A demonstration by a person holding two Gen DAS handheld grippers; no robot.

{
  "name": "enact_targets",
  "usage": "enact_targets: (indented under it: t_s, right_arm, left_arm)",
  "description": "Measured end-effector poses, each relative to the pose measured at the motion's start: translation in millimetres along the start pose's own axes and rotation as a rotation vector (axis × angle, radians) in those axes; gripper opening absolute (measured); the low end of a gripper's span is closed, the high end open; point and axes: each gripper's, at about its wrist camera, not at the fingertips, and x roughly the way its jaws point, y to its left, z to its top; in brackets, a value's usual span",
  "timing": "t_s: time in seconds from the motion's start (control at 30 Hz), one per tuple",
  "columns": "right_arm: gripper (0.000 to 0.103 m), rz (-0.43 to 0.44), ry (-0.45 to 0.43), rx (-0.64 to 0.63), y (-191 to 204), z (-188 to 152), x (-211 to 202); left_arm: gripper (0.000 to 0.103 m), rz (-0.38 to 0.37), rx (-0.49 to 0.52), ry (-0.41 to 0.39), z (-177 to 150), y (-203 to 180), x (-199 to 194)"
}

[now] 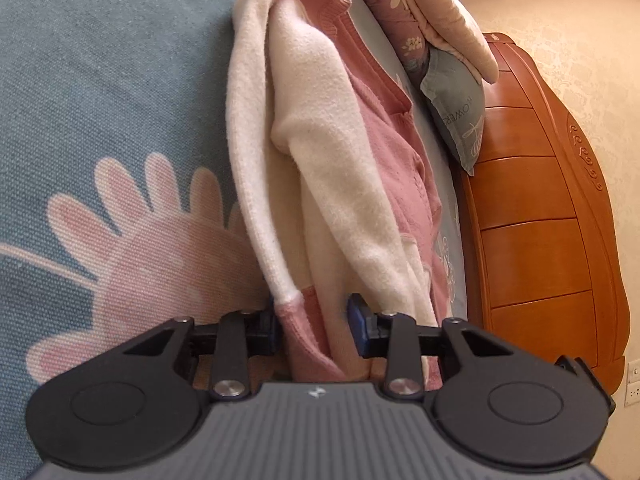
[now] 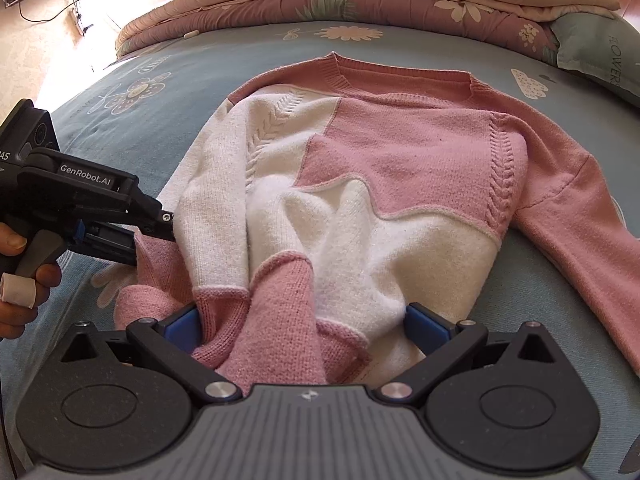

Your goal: Fold clothes

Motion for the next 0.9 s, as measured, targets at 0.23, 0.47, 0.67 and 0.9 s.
enact_targets:
  t_s: [0.23, 0.47, 0.67, 0.9]
  right_arm:
    - [0.103, -0.007, -0.002, 0.003, 1, 0, 3]
    - [0.103, 0.007, -0.006, 0.003, -2, -2, 1]
    - [0.103, 0.001, -0.007, -0.001, 0, -2, 4]
    - [0.103, 0.009, -0.009, 0.001, -1, -2, 3]
  left_arm:
    - [0.025, 0.026, 0.052, 0.006, -1, -5, 4]
    - [0.015, 0.024, -0.019, -0.036, -26, 9, -18]
    - [0.009, 0.033, -0.022, -0.043, -19, 12, -12]
    - [0.007, 0.107, 0.034, -0.078, -28, -4, -22]
